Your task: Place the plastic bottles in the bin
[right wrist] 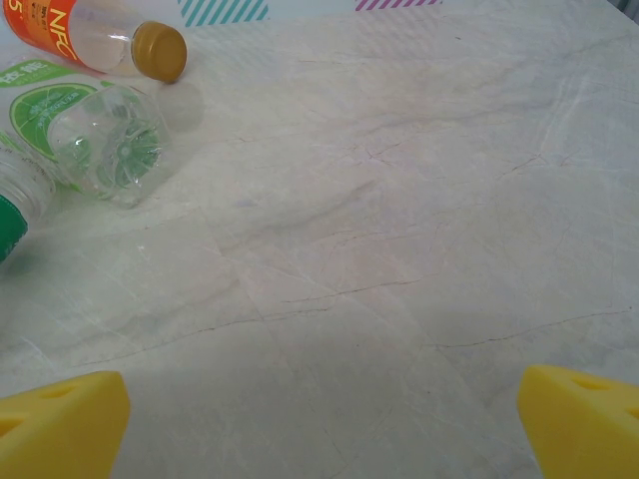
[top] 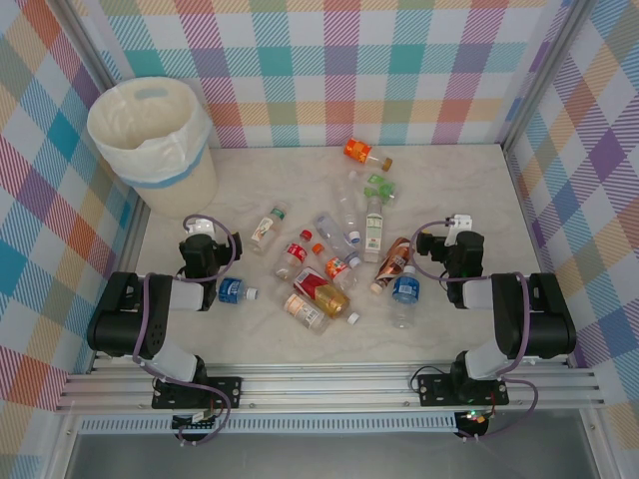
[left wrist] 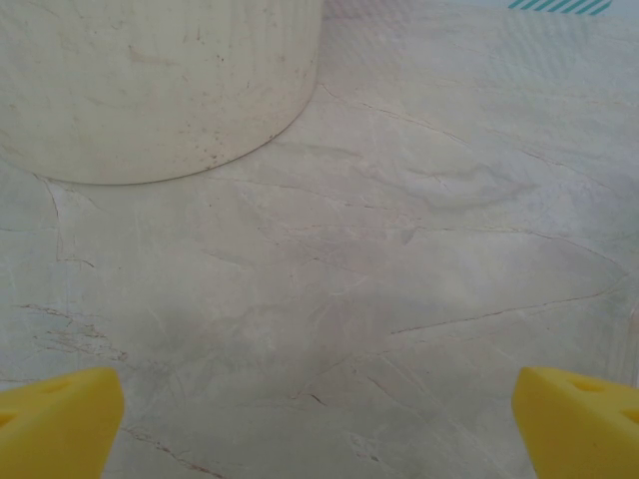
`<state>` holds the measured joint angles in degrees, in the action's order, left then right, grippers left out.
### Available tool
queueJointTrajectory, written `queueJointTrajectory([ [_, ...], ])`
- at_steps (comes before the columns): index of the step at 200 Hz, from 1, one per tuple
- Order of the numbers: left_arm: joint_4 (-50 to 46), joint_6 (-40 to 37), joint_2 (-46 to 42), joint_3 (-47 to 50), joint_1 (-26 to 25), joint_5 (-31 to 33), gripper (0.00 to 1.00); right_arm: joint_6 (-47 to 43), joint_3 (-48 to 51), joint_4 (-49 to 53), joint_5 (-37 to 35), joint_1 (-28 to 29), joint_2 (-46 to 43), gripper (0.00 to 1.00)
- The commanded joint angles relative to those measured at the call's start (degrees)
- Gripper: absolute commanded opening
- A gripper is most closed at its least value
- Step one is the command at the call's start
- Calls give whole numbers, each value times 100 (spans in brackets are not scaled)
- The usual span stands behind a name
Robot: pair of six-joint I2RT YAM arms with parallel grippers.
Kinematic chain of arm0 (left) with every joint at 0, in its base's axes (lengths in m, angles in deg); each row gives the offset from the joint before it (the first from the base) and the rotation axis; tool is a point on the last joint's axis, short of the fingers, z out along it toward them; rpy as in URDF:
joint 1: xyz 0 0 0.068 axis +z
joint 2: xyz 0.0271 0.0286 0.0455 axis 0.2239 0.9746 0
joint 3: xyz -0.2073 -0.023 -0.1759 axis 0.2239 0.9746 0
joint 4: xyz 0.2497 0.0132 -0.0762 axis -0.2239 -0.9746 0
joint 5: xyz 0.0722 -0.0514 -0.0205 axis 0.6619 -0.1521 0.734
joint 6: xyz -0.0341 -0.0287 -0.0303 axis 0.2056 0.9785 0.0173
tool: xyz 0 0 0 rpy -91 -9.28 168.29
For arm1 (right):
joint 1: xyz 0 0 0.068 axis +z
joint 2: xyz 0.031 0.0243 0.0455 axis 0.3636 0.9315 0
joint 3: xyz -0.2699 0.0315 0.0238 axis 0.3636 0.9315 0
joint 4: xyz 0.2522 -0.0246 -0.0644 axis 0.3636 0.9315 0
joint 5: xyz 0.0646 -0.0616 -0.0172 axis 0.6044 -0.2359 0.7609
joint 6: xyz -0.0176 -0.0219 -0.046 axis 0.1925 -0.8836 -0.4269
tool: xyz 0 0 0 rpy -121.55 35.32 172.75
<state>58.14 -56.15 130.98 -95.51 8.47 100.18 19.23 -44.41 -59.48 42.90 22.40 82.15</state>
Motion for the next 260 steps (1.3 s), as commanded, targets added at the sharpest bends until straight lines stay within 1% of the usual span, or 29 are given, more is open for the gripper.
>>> queueJointTrajectory([
  [1, 197, -44, 49, -46, -36, 33, 100, 44, -146, -195, 90, -7, 64, 100],
  [34, 221, -52, 24, -36, -42, 45, 100, 44, -146, -200, 101, -3, 59, 100],
  [48, -29, -86, -135, -102, -38, -39, 100, 63, -121, -248, 91, -4, 47, 100],
  [62, -474, -115, -470, -196, -45, -131, 100, 87, -111, -120, 55, -27, -144, 100],
  [78, -976, -87, -880, -279, -46, -52, 100, 64, -179, 365, 69, -22, -563, 100],
  [94, -1131, -29, -1340, -198, -79, 186, 100, 52, -246, 798, 93, -28, -969, 100],
  [111, -1475, 260, -1885, -168, -98, 457, 100, 113, -324, 1100, 32, -25, -1374, 100],
  [116, -1607, 329, -2046, -191, -100, 488, 100, 173, -358, 1351, -3, -26, -1483, 100],
  [127, -2085, 514, -2351, -294, -109, 515, 100, 354, -476, 1676, -15, -29, -1711, 100],
  [140, -2786, 945, -2676, -545, -108, 629, 100, 614, -755, 2319, 60, -27, -1924, 100],
  [150, -3333, 1258, -2894, -754, -115, 662, 100, 883, -1000, 2946, 150, -28, -2030, 100],
  [172, -4979, 2129, -3224, -1369, -113, 682, 100, 1632, -1555, 4401, 298, -20, -2216, 100],
  [190, -6110, 2931, -3379, -1737, -120, 639, 100, 2078, -1859, 5637, 675, -29, -2444, 100],
  [200, -6565, 3231, -3451, -1801, -116, 465, 100, 2248, -1944, 6231, 936, -14, -2605, 100],
  [210, -6731, 3369, -3509, -1793, -116, 144, 100, 2496, -1951, 6784, 1183, -7, -2803, 100],
  [227, -6903, 3423, -3518, -1812, -116, -428, 100, 2575, -1904, 7629, 1834, 32, -3096, 100],
  [246, -7071, 3667, -3407, -1882, -117, -913, 100, 2899, -1846, 8657, 1702, 106, -3482, 98],
  [253, -7042, 3735, -3345, -1883, -124, -1191, 100, 2950, -1807, 8899, 1726, 136, -3625, 95],
  [260, -6981, 3812, -3273, -1876, -138, -1441, 100, 3013, -1768, 9097, 1734, 199, -3760, 95],
])
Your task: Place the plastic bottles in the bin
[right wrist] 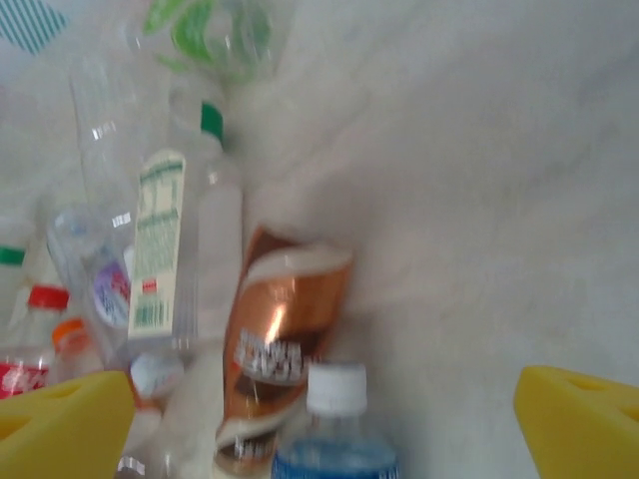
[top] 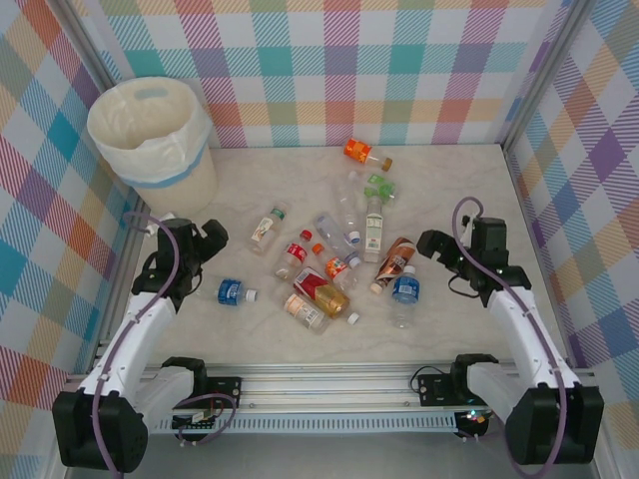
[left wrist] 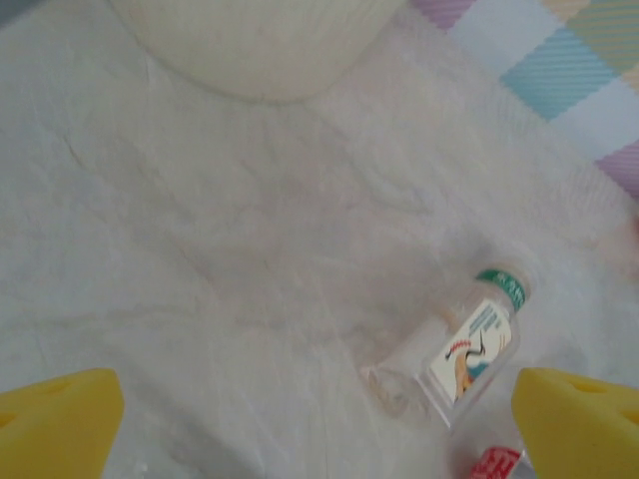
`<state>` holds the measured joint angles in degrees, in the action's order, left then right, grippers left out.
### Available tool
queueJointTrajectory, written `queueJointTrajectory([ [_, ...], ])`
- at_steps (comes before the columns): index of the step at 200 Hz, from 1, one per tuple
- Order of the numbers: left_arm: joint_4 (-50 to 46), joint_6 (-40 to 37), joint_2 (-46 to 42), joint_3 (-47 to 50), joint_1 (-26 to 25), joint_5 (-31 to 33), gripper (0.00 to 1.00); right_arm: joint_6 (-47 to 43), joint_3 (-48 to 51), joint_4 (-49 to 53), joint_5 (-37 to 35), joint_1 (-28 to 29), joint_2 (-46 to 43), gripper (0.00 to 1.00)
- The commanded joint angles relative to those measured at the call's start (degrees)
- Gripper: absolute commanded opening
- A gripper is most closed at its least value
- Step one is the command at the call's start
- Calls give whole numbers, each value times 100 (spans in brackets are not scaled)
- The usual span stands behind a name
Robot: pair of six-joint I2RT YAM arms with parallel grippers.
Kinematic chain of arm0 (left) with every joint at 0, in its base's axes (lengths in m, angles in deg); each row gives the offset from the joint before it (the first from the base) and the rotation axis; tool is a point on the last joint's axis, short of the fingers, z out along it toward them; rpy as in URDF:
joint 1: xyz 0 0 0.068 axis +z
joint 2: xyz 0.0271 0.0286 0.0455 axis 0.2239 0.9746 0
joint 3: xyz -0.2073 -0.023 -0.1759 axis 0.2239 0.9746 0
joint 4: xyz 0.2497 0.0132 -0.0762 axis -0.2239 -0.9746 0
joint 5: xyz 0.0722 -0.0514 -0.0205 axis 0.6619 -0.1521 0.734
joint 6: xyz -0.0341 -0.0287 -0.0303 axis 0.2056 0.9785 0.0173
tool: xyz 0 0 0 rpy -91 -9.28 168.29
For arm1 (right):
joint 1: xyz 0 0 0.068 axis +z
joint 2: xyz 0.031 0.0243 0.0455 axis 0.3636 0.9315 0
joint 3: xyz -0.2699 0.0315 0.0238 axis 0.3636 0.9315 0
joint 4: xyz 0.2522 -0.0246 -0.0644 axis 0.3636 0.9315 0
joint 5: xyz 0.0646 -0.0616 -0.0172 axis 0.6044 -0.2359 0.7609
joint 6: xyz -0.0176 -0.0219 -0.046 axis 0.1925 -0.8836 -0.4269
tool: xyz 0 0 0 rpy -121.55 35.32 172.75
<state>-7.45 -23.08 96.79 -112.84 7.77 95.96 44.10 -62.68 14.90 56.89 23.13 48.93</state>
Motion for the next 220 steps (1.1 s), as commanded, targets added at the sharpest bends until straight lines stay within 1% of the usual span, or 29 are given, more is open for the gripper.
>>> queueJointTrajectory([
  [1, -406, 524, 152, -137, -70, -1039, 100, 526, 60, 1660, 335, 127, -438, 95],
  [25, 73, 750, 321, -18, -150, -1807, 100, 793, 291, 2051, 485, 432, -697, 92],
  [42, 199, 780, 386, -25, -222, -1998, 100, 995, 465, 2066, 532, 844, -662, 92],
  [55, 200, 772, 414, -31, -239, -2019, 100, 1134, 543, 2016, 323, 1260, -557, 93],
  [79, 246, 922, 463, 38, -248, -2125, 100, 1448, 508, 1859, -341, 1967, -147, 94],
  [84, 554, 1004, 465, 115, -248, -2242, 100, 1518, 512, 1824, -501, 2082, -42, 94],
  [97, 945, 1195, 515, 298, -257, -2535, 100, 1588, 506, 1693, -749, 2349, 250, 94],
  [107, 1055, 1310, 585, 344, -278, -2685, 100, 1595, 482, 1596, -874, 2556, 506, 94],
  [120, 976, 1273, 705, 248, -345, -2819, 100, 1636, 420, 1523, -1055, 2792, 829, 94],
  [131, 859, 1211, 783, 129, -449, -2834, 100, 1737, 438, 1493, -1264, 2884, 1047, 92],
  [142, 828, 1175, 837, 53, -571, -2818, 100, 1725, 513, 1302, -1257, 2909, 1195, 91],
  [159, 909, 1211, 891, 0, -782, -2739, 100, 1666, 641, 889, -1200, 2931, 1273, 85],
  [175, 1123, 1239, 878, 81, -943, -2644, 100, 1641, 733, 711, -1280, 2932, 1285, 76],
  [196, 1282, 1248, 882, 187, -1067, -2632, 100, 1448, 749, 806, -1403, 2938, 1262, 65],
  [220, 1259, 1113, 953, 94, -1163, -2835, 100, 1456, 683, 1236, -1736, 2940, 1052, 60],
])
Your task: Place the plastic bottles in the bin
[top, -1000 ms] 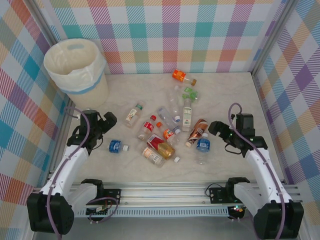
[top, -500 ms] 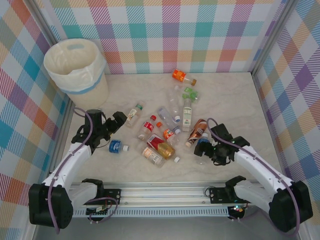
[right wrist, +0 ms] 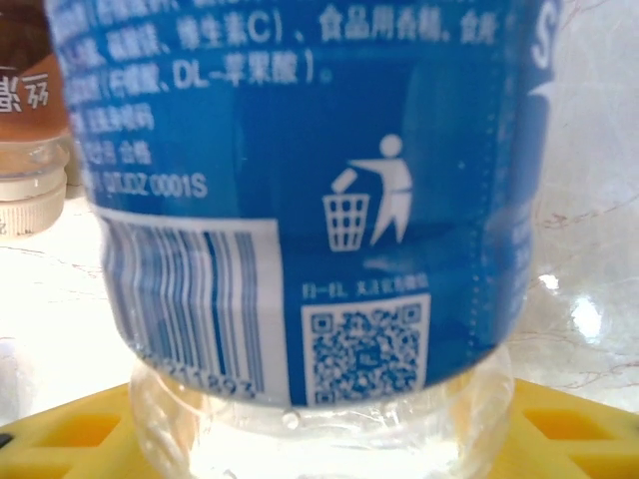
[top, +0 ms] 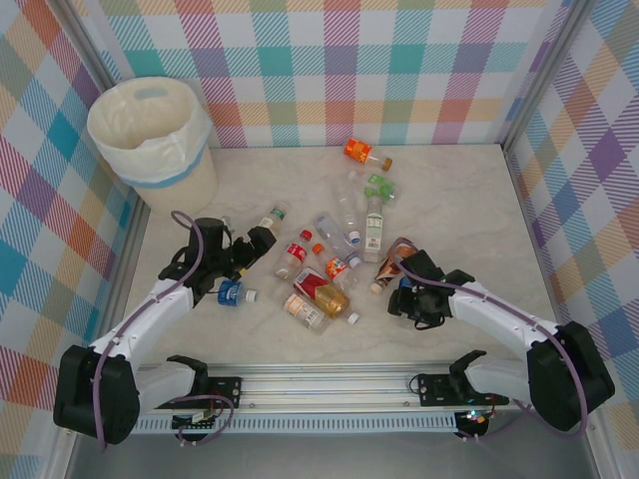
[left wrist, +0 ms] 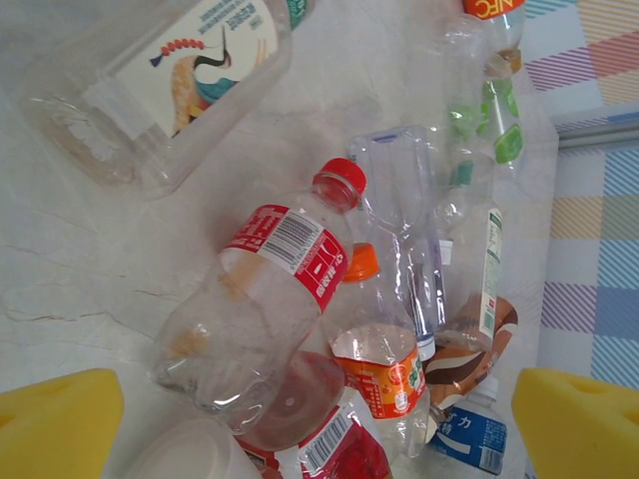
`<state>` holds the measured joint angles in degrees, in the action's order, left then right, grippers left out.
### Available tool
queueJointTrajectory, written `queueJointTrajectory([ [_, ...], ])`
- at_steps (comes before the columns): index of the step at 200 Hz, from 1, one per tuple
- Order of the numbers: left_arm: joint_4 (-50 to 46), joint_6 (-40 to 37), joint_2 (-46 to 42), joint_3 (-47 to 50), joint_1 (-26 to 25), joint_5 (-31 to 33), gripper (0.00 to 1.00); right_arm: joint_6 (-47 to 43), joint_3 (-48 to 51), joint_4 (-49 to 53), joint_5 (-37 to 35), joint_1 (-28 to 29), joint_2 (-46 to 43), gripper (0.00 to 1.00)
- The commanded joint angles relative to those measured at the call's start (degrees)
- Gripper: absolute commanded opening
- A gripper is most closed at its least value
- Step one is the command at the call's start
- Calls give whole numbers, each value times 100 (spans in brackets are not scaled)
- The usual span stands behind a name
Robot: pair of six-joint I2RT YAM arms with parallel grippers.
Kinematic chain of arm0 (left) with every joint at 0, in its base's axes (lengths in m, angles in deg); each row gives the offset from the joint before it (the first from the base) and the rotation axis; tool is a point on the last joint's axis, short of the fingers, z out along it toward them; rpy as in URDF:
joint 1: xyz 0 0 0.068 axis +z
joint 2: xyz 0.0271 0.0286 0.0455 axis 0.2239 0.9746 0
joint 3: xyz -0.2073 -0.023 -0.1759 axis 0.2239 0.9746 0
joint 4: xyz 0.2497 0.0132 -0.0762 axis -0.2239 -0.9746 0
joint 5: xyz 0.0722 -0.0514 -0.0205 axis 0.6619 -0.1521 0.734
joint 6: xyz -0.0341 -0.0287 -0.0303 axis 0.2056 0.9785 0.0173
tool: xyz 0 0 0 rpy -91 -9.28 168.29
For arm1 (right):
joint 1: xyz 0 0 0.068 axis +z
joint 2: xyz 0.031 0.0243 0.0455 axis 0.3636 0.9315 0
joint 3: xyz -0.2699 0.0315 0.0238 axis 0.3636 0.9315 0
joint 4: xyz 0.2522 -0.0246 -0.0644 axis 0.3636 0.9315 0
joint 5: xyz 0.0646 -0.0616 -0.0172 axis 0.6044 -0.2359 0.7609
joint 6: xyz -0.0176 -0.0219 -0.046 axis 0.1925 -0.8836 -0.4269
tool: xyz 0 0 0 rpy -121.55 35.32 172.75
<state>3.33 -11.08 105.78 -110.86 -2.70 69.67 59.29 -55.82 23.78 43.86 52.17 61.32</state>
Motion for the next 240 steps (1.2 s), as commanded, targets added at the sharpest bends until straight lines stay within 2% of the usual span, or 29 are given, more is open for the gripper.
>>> queueJointTrajectory([
  [1, 183, -96, 57, -108, -124, -214, 100, -62, -1, 363, -446, 40, -202, 60],
  [34, 189, -371, 162, -327, -493, -123, 100, -165, 24, 475, -582, 37, -982, 55],
  [69, 760, -404, 475, -493, -880, -303, 100, -968, -184, -46, -491, 150, -1753, 50],
  [89, 1355, -384, 690, -570, -964, -725, 100, -1560, -367, -774, 116, 228, -1811, 50],
  [117, 2017, -373, 997, -873, -1122, -1246, 100, -2007, -666, -1810, 1226, 292, -1407, 50],
  [148, 2495, -403, 1100, -1135, -1447, -1076, 100, -2225, -983, -2586, 2163, 359, -803, 50],
  [171, 2178, -703, 1181, -1530, -1490, -1160, 92, -2411, -1208, -2702, 2694, 424, -463, 50],
  [188, 1850, -947, 1272, -1840, -1532, -1240, 84, -2524, -1364, -2698, 3023, 504, -295, 50],
  [205, 1595, -1150, 1411, -2143, -1586, -1410, 79, -2583, -1455, -2698, 3208, 569, -194, 51],
  [240, 409, -1766, 1752, -2849, -1727, -1365, 69, -2685, -1588, -2670, 3433, 655, -43, 51],
])
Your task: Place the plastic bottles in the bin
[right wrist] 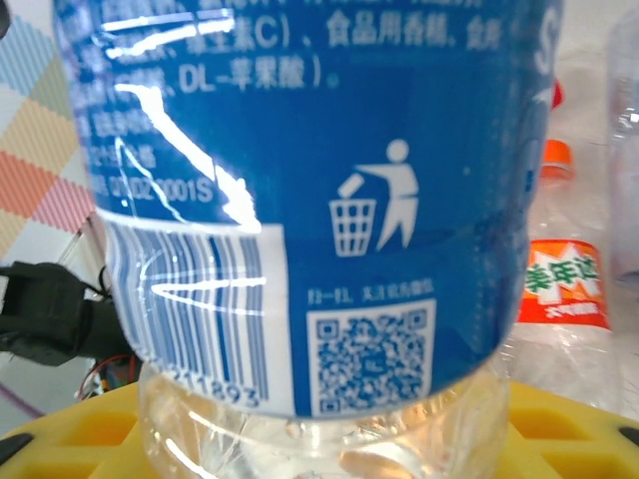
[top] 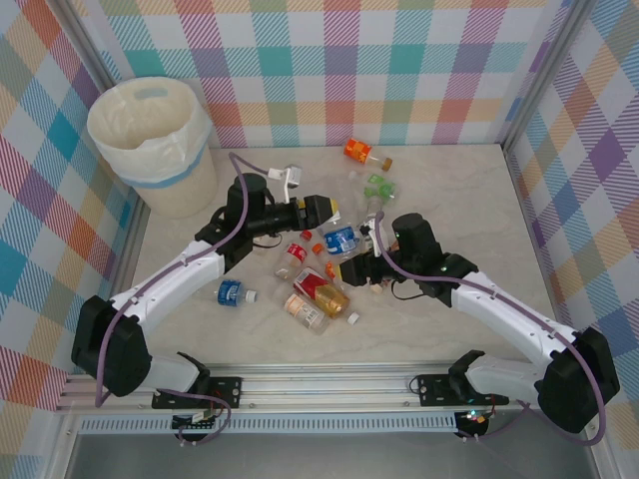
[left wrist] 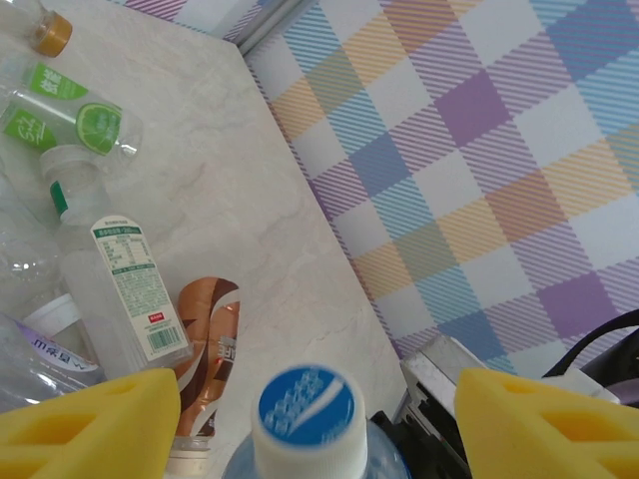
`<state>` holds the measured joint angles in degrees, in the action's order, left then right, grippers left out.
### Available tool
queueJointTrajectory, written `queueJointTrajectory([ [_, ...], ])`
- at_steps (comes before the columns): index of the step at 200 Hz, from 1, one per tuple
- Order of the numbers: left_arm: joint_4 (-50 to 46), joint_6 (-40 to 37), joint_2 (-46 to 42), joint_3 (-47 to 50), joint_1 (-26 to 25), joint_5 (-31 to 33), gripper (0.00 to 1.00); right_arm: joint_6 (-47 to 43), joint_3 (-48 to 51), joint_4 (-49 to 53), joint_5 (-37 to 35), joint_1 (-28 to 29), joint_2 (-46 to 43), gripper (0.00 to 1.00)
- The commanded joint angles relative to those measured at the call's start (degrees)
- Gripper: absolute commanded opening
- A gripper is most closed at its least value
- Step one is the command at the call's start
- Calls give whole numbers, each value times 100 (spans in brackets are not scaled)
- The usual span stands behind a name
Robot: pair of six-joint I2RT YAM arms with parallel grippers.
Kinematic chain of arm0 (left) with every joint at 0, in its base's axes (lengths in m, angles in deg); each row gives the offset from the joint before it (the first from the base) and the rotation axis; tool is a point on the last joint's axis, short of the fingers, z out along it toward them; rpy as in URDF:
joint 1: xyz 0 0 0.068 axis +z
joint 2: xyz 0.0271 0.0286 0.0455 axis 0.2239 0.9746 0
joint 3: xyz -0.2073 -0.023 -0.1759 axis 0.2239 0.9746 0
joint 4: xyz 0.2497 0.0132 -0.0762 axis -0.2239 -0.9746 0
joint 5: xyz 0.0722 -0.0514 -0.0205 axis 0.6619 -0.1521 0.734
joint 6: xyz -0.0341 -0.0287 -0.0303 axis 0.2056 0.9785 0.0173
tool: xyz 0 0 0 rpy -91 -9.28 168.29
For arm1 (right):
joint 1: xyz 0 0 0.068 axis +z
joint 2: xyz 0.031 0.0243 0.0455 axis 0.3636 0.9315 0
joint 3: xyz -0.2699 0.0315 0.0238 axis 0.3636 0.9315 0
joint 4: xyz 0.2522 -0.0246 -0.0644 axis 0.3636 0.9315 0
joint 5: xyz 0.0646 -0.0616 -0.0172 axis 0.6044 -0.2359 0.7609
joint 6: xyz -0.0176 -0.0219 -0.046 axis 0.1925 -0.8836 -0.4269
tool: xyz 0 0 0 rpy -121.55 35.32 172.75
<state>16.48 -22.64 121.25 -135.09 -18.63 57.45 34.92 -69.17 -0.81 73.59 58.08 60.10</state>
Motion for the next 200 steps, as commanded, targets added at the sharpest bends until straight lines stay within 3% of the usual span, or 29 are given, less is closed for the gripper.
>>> queueJointTrajectory([
  [1, -931, -618, 211, -441, -136, -139, 68, -250, -258, -212, 466, 67, 85, 51],
  [33, -1192, -693, 375, -627, -228, -63, 41, -282, -340, -213, 494, 102, 156, 51],
  [67, -1346, -845, 448, -707, -253, -265, 27, -244, -386, -213, 450, 104, 193, 51],
  [86, -1554, -1012, 412, -768, -253, -215, 14, -191, -374, -270, 438, 104, 146, 52],
  [107, -1535, -1079, 310, -770, -253, -139, 10, -141, -301, -360, 386, 104, 59, 52],
  [123, -1562, -1141, 245, -818, -249, 56, 0, -49, -200, -495, 235, 102, -26, 60],
  [138, -1814, -1296, 164, -949, -244, 570, 0, 122, -51, -689, -114, 104, -171, 79],
  [159, -2589, -1599, 73, -1406, -172, 1646, 0, 233, 260, -966, -695, 103, -521, 87],
  [166, -2876, -1643, 52, -1649, -127, 2104, 0, 263, 371, -1029, -951, 106, -673, 100],
  [182, -3270, -1637, -53, -2179, -40, 3387, 0, 393, 649, -1107, -1645, 102, -994, 100],
  [200, -3053, -1698, -269, -2416, 49, 4479, 0, 625, 991, -1160, -2425, 97, -1331, 100],
])
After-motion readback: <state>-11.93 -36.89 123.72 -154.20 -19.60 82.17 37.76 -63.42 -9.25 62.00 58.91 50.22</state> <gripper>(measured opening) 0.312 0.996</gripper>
